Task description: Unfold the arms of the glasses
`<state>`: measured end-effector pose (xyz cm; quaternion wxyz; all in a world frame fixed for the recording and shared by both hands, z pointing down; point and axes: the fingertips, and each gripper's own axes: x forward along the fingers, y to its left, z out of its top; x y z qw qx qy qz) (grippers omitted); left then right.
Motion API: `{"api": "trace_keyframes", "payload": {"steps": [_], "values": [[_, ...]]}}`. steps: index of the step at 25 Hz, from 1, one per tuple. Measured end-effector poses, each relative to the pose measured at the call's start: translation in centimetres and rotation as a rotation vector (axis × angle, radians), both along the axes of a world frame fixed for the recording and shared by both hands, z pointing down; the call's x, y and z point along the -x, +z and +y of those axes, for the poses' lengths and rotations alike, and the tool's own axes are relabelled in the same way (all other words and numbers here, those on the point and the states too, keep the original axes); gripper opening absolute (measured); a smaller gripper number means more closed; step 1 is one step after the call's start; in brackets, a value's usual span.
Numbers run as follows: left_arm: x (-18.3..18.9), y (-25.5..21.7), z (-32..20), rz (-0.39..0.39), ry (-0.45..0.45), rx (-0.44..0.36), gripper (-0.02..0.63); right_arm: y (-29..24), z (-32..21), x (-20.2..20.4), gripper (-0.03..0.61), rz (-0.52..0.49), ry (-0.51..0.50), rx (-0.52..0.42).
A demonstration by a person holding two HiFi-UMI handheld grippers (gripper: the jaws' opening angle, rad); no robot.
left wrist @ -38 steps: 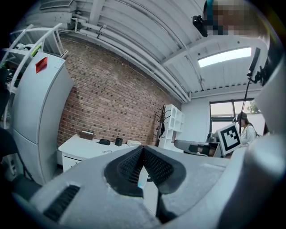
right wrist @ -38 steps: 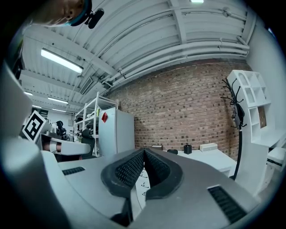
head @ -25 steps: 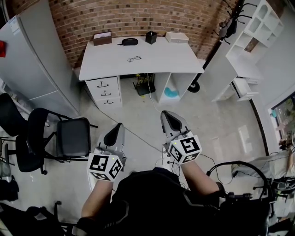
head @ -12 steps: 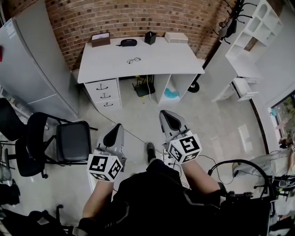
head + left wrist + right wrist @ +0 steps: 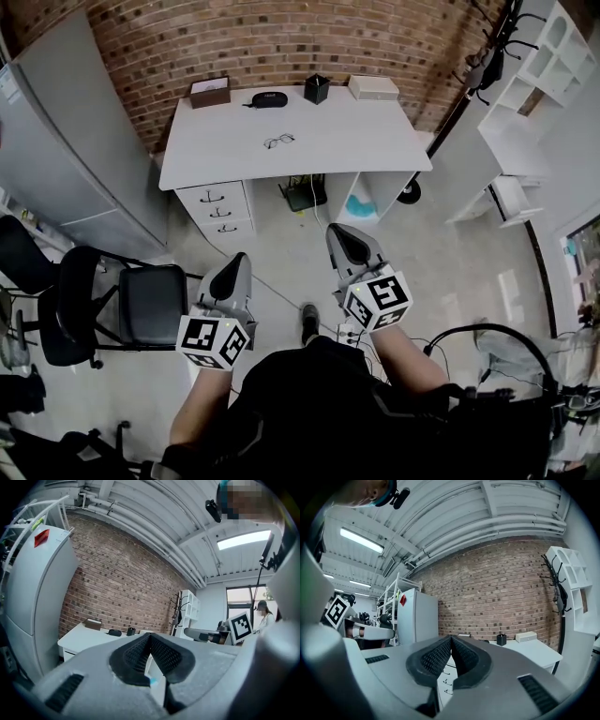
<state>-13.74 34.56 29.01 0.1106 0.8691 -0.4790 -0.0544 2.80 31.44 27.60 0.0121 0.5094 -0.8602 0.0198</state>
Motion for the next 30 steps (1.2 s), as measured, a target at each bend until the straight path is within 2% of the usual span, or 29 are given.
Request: {"api": "trace_keyframes", "payload": {"steps": [11, 19, 26, 30], "values": [[-4.7, 0.1, -10.8, -0.038, -0.042, 0.051, 0.006, 0.1, -10.9, -4.9, 0.006, -0.021, -0.052, 0.033], [-9.6, 1.6, -17.7, -0.057, -0.037, 0.089, 0.006, 1.8, -16.1, -9.5, 0.006, -0.030, -0.077, 0.064], [-12.8, 1.8, -20.7, -0.091, -0.037, 0.118, 0.006, 2.4, -19.5, -12.5, 0.006, -0.061, -0.092, 0.076], [-13.6, 1.5, -21.7, -0.115, -0.026, 0.103, 0.006, 2.0, -21.0, -12.8, 0.007, -0.082, -0.100, 0.052]]}}
